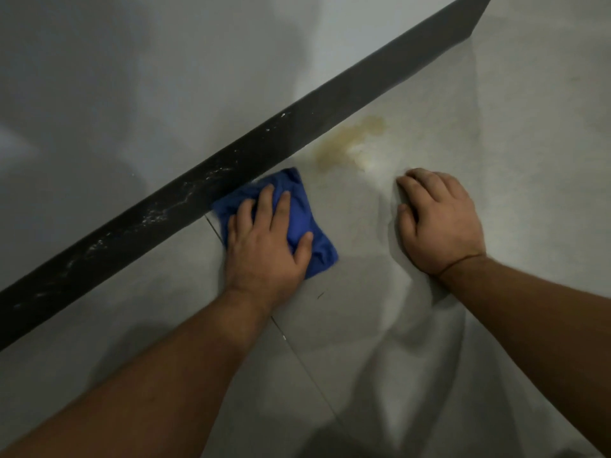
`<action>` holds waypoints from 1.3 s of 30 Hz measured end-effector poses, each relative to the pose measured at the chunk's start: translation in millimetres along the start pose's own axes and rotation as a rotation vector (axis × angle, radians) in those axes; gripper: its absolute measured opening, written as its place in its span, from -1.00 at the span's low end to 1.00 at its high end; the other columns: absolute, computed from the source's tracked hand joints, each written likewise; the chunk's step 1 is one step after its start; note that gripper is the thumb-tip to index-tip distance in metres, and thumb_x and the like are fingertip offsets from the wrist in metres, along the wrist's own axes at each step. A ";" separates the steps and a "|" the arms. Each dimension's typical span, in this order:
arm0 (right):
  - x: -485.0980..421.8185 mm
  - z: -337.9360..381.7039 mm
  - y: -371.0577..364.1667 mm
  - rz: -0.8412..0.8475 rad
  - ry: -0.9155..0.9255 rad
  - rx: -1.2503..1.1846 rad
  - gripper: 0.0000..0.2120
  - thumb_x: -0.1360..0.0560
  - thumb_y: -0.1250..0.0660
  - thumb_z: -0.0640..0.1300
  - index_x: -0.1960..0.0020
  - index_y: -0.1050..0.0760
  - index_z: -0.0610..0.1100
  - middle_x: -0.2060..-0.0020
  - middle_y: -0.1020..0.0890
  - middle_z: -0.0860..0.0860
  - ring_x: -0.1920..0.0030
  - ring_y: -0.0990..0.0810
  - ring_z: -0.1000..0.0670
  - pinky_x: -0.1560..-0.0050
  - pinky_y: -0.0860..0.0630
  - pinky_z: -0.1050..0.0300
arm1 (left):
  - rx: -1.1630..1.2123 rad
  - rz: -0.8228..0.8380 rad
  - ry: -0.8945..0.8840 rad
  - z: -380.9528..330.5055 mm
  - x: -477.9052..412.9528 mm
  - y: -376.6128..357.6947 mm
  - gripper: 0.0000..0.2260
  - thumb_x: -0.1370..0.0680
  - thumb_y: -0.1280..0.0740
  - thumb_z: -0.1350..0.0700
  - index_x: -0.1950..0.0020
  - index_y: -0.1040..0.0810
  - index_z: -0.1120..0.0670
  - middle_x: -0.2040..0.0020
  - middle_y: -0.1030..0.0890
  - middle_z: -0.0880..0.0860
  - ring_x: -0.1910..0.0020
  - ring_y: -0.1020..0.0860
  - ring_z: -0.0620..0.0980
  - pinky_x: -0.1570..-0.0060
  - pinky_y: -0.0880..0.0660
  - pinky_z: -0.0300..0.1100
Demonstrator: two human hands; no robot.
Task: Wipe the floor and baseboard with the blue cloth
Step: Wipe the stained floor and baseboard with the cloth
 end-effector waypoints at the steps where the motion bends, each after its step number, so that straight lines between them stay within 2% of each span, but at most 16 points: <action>1: 0.0 -0.2 -0.3 -0.004 0.002 -0.001 -0.55 -0.60 -0.23 -0.05 -0.42 -0.51 -0.21 -0.37 -0.55 -0.20 -0.32 -0.49 -0.29 -0.41 -0.39 -0.21 | -0.002 -0.007 0.042 11.4 10.3 -0.5 -0.33 -0.59 -0.10 -0.30 -0.61 -0.24 0.04 -0.62 -0.23 0.13 -0.48 -0.28 0.24 -0.42 -0.30 0.24; 4: 0.8 0.0 -2.6 -0.009 -0.003 0.007 -0.55 -0.60 -0.21 -0.04 -0.42 -0.50 -0.21 -0.36 -0.55 -0.18 -0.32 -0.48 -0.28 -0.42 -0.39 -0.19 | 0.021 0.003 0.165 28.5 11.6 -0.8 -0.32 -0.58 -0.07 -0.32 -0.60 -0.23 0.04 -0.63 -0.21 0.14 -0.50 -0.25 0.28 -0.45 -0.24 0.27; 6: 1.0 -0.5 -3.6 -0.011 -0.004 0.018 -0.55 -0.61 -0.20 -0.04 -0.42 -0.50 -0.20 -0.36 -0.55 -0.18 -0.32 -0.48 -0.27 -0.41 -0.39 -0.18 | 0.033 0.002 0.177 21.8 -2.1 0.3 -0.31 -0.58 -0.05 -0.31 -0.61 -0.22 0.05 -0.64 -0.19 0.14 -0.51 -0.23 0.30 -0.47 -0.20 0.27; 11: 1.3 0.0 -3.5 -0.007 -0.001 0.021 -0.55 -0.62 -0.19 -0.03 -0.43 -0.49 -0.20 -0.36 -0.55 -0.18 -0.32 -0.48 -0.26 -0.41 -0.40 -0.17 | 0.039 0.035 -0.049 -19.6 -36.4 0.0 -0.32 -0.59 -0.07 -0.28 -0.64 -0.16 0.01 -0.67 -0.13 0.07 -0.57 -0.16 0.25 -0.52 -0.19 0.25; 15: 1.3 -0.1 -2.0 0.002 -0.004 0.015 -0.55 -0.62 -0.20 -0.04 -0.43 -0.49 -0.20 -0.36 -0.55 -0.19 -0.32 -0.48 -0.26 -0.41 -0.40 -0.18 | 0.049 0.044 -0.229 -26.1 -17.5 -4.5 -0.35 -0.60 -0.07 -0.28 -0.65 -0.16 -0.04 -0.68 -0.12 0.03 -0.59 -0.15 0.22 -0.51 -0.22 0.24; 19: 0.1 0.3 -0.6 0.003 -0.006 0.010 -0.56 -0.61 -0.22 -0.06 -0.42 -0.50 -0.21 -0.37 -0.55 -0.19 -0.32 -0.49 -0.28 -0.40 -0.40 -0.19 | 0.006 0.026 -0.148 -3.5 -5.3 -7.1 -0.36 -0.62 -0.08 -0.28 -0.65 -0.15 -0.04 -0.68 -0.13 0.07 -0.57 -0.20 0.24 -0.48 -0.28 0.26; 24: 0.5 0.9 -0.2 0.011 -0.015 0.008 -0.56 -0.62 -0.21 -0.07 -0.44 -0.49 -0.22 -0.37 -0.55 -0.19 -0.32 -0.48 -0.27 -0.41 -0.40 -0.20 | 0.001 0.042 -0.055 -28.9 -56.5 -2.2 -0.34 -0.61 -0.03 -0.27 -0.66 -0.09 -0.03 -0.69 -0.07 0.10 -0.56 -0.15 0.30 -0.53 -0.15 0.29; 28: 0.8 0.8 -0.8 -0.008 -0.012 0.006 -0.57 -0.61 -0.21 -0.11 -0.43 -0.50 -0.22 -0.36 -0.56 -0.19 -0.31 -0.49 -0.28 -0.39 -0.42 -0.20 | -0.011 0.042 -0.134 -55.0 -62.1 -6.2 -0.34 -0.61 -0.02 -0.28 -0.67 -0.07 -0.06 -0.70 -0.03 0.06 -0.60 -0.10 0.28 -0.56 -0.10 0.28; 34: -0.7 -0.1 3.2 0.010 -0.018 -0.043 -0.57 -0.53 -0.29 -0.20 -0.39 -0.52 -0.25 -0.33 -0.57 -0.22 -0.31 -0.50 -0.28 -0.43 -0.39 -0.17 | 0.047 0.023 -0.212 -34.4 -17.6 -13.5 -0.31 -0.57 -0.10 -0.33 -0.66 -0.10 -0.12 -0.70 -0.04 0.01 -0.63 -0.09 0.24 -0.57 -0.10 0.27; 36: -4.7 -3.2 6.8 0.029 -0.041 -0.080 -0.52 -0.50 -0.30 -0.15 -0.40 -0.52 -0.23 -0.33 -0.57 -0.20 -0.31 -0.51 -0.27 -0.44 -0.38 -0.18 | 0.047 0.027 -0.212 -29.4 -15.1 -13.9 -0.30 -0.56 -0.10 -0.34 -0.66 -0.10 -0.13 -0.70 -0.05 0.02 -0.63 -0.10 0.24 -0.57 -0.11 0.27; 39: -11.3 -19.9 11.7 0.061 -0.122 -0.031 -0.42 -0.48 -0.27 0.04 -0.45 -0.47 -0.16 -0.38 -0.54 -0.16 -0.36 -0.48 -0.24 -0.47 -0.33 -0.24 | 0.037 0.048 -0.198 -31.7 -22.8 -11.9 -0.29 -0.56 -0.09 -0.34 -0.67 -0.07 -0.13 -0.70 -0.05 0.03 -0.63 -0.09 0.24 -0.59 -0.08 0.25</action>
Point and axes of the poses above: each hand's wrist, its own x-axis away from the middle knuckle, its own y-axis out of the back of the hand, z = x × y, the point moved 4 cm from there along -x, towards the middle knuckle
